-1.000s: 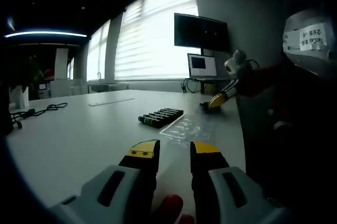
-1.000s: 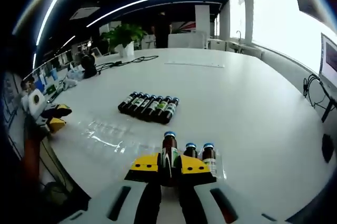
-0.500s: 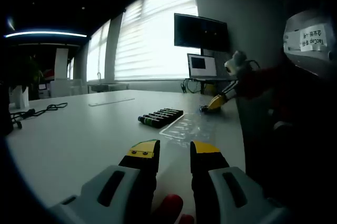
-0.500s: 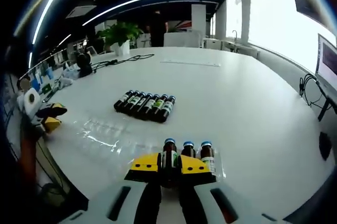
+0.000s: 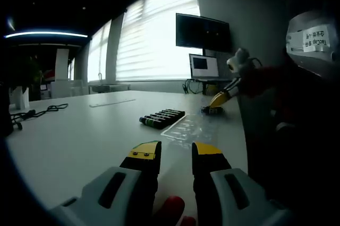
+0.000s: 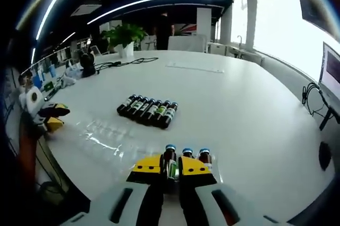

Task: Grip medicine bottles put into box

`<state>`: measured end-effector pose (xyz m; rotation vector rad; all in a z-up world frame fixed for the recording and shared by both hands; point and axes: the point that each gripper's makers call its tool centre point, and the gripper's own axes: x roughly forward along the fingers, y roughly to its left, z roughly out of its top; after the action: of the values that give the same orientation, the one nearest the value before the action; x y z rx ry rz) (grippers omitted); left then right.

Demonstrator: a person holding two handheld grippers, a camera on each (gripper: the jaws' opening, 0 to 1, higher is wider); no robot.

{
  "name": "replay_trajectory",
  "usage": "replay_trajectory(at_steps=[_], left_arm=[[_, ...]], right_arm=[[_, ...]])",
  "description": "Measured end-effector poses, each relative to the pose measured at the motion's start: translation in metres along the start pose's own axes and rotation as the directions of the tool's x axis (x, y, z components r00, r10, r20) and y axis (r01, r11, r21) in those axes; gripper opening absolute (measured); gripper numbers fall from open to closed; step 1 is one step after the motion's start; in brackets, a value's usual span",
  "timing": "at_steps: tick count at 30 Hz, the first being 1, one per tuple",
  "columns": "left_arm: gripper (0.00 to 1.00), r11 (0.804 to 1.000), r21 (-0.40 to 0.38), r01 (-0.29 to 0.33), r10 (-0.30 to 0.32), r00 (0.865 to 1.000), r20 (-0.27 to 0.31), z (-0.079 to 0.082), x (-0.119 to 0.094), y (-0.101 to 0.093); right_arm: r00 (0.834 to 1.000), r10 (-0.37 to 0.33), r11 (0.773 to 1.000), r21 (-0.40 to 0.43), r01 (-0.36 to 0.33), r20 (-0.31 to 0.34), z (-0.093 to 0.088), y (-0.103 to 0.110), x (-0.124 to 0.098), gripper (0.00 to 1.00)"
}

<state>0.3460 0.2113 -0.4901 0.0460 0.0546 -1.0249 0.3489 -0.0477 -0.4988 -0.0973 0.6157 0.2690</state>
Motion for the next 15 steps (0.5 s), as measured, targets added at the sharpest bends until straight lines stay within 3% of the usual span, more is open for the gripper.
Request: replay_trajectory(at_steps=[6,15], left_arm=[[0.18,1.0,0.001,-0.001,0.001,1.0,-0.001,-0.0002,-0.0002,0.0],[0.18,1.0,0.0,-0.002,0.002,1.0,-0.001,-0.0005,-0.0006,0.0]], right_arm=[[0.998,0.042,0.993,-0.108,-0.048,-0.054,-0.0062,0.0056,-0.001,0.02],[0.998,0.036,0.991,-0.125,-0.043,-0.059,-0.0076,0.0042,0.0033,0.01]])
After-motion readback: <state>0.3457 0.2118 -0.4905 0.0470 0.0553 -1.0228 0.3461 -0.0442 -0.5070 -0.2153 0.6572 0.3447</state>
